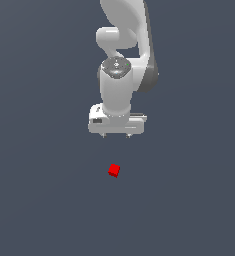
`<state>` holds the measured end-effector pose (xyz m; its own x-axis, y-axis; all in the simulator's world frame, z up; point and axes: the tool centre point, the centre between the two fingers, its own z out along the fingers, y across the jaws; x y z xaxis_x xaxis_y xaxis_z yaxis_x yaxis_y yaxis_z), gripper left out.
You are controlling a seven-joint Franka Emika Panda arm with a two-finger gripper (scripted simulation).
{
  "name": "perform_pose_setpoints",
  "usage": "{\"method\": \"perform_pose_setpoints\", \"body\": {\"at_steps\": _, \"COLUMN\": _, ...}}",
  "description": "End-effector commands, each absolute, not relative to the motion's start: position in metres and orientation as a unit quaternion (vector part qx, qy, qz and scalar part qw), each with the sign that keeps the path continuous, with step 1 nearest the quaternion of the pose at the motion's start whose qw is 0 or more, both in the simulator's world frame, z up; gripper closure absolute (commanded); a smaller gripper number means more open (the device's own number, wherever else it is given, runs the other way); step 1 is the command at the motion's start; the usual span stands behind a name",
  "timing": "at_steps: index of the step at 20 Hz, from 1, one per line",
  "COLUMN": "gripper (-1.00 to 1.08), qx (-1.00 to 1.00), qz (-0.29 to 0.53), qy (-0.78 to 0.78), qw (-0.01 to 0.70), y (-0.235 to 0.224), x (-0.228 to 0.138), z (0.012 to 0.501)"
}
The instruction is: Pick up the red cube and move it to a goal position.
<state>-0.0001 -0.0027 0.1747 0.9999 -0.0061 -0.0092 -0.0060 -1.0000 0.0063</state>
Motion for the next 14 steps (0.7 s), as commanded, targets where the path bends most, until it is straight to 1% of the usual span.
{"method": "perform_pose_setpoints", "body": {"at_steps": 1, "gripper": -0.92, "qx": 1.0, "qz": -0.005, "qy": -0.003, "qw": 0.003, "y": -0.003, "x": 0.0, "z": 0.175}}
{"method": "perform_pose_setpoints", "body": {"at_steps": 7, "gripper": -0.92, "qx": 1.0, "qz": -0.004, "qy": -0.012, "qw": 0.003, "y": -0.002, "x": 0.004, "z": 0.167}}
{"method": "perform_pose_setpoints", "body": {"at_steps": 14, "gripper": -0.92, "qx": 0.999, "qz": -0.004, "qy": -0.045, "qw": 0.003, "y": -0.002, "x": 0.019, "z": 0.137}}
